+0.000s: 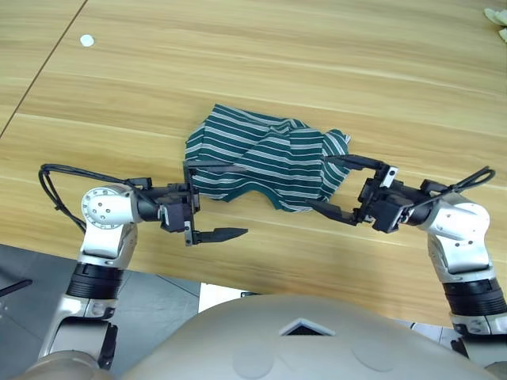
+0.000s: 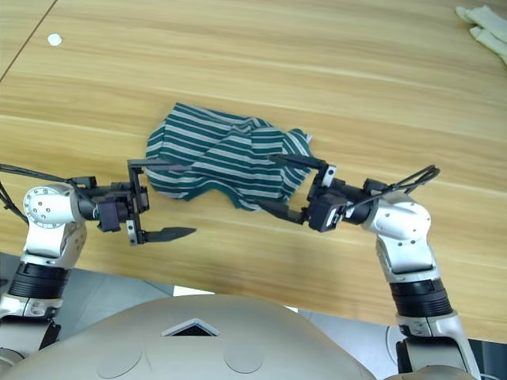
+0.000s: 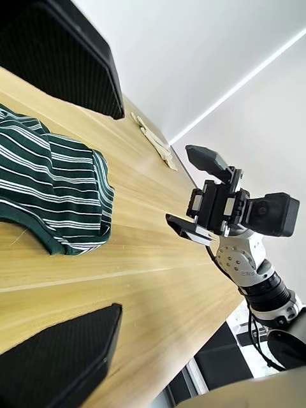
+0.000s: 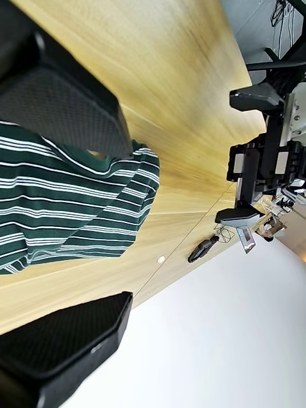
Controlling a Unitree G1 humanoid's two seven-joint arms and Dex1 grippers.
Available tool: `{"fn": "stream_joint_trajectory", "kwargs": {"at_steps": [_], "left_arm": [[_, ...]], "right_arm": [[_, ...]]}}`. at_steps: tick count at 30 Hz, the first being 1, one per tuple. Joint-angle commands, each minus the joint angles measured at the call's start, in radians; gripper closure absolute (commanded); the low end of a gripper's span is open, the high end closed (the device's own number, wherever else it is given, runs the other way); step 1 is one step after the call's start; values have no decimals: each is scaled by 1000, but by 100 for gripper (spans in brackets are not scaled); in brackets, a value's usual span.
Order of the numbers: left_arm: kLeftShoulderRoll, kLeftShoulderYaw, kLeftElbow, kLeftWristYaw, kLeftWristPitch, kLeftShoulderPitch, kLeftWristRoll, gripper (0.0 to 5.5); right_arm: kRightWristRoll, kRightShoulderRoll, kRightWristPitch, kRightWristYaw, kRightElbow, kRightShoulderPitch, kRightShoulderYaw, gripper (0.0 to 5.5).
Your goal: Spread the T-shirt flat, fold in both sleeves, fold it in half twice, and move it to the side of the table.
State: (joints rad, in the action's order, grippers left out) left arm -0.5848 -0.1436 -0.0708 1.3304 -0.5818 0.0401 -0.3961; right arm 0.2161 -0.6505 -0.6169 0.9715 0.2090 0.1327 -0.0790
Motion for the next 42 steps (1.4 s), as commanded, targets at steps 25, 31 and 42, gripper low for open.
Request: {"fn": "stream_joint_trajectory", "kwargs": {"at_steps": [25, 31, 42], "left_arm": [[-44, -17, 83, -31, -36, -39, 65, 12], [-52, -23, 78, -39, -30, -38, 67, 12], [-61, -33, 71, -48, -25, -42, 68, 12]], "right_arm": [[-40, -54, -37, -9, -17, -3, -12, 165], [-36, -59, -38, -8, -17, -2, -17, 165], [-38, -66, -45, -5, -25, 0, -23, 165]]}}
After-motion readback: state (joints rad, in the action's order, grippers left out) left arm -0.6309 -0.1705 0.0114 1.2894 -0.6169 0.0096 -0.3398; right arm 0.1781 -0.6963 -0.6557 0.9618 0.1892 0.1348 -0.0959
